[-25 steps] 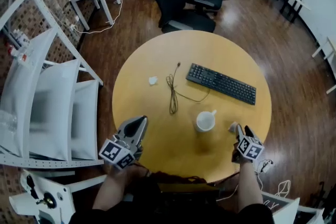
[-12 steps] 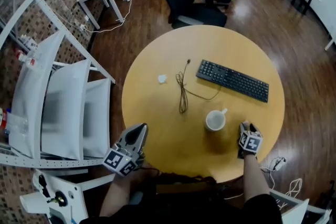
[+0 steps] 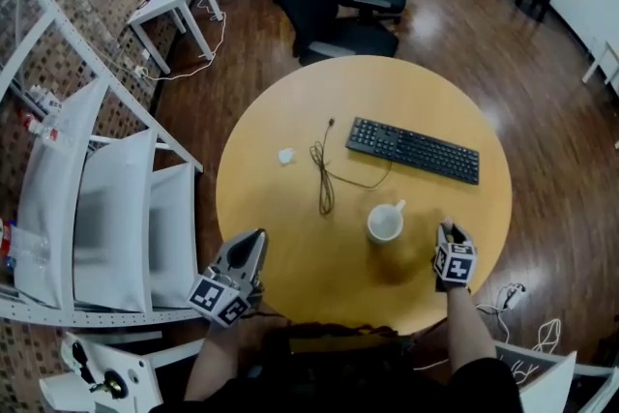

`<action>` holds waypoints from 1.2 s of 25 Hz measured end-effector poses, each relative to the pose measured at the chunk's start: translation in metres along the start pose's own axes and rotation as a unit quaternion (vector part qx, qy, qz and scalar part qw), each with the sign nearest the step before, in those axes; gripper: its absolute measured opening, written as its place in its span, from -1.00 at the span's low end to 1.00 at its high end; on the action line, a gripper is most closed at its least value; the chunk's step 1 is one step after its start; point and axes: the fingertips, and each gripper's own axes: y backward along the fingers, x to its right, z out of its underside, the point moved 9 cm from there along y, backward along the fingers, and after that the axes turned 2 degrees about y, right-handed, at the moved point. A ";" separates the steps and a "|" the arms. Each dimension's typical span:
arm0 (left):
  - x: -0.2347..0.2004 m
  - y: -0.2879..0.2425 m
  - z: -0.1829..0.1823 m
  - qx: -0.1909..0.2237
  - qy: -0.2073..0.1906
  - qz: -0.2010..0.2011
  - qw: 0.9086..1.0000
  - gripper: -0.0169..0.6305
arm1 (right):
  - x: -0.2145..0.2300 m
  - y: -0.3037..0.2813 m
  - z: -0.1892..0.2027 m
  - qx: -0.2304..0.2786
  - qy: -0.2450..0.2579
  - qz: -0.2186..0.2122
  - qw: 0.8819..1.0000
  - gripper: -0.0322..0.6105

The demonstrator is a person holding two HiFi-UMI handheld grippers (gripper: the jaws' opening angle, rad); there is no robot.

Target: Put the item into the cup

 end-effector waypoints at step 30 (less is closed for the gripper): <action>-0.017 0.050 0.006 0.073 0.039 -0.022 0.996 -0.95 | -0.141 0.069 -0.098 0.159 0.109 -0.199 0.961 -0.51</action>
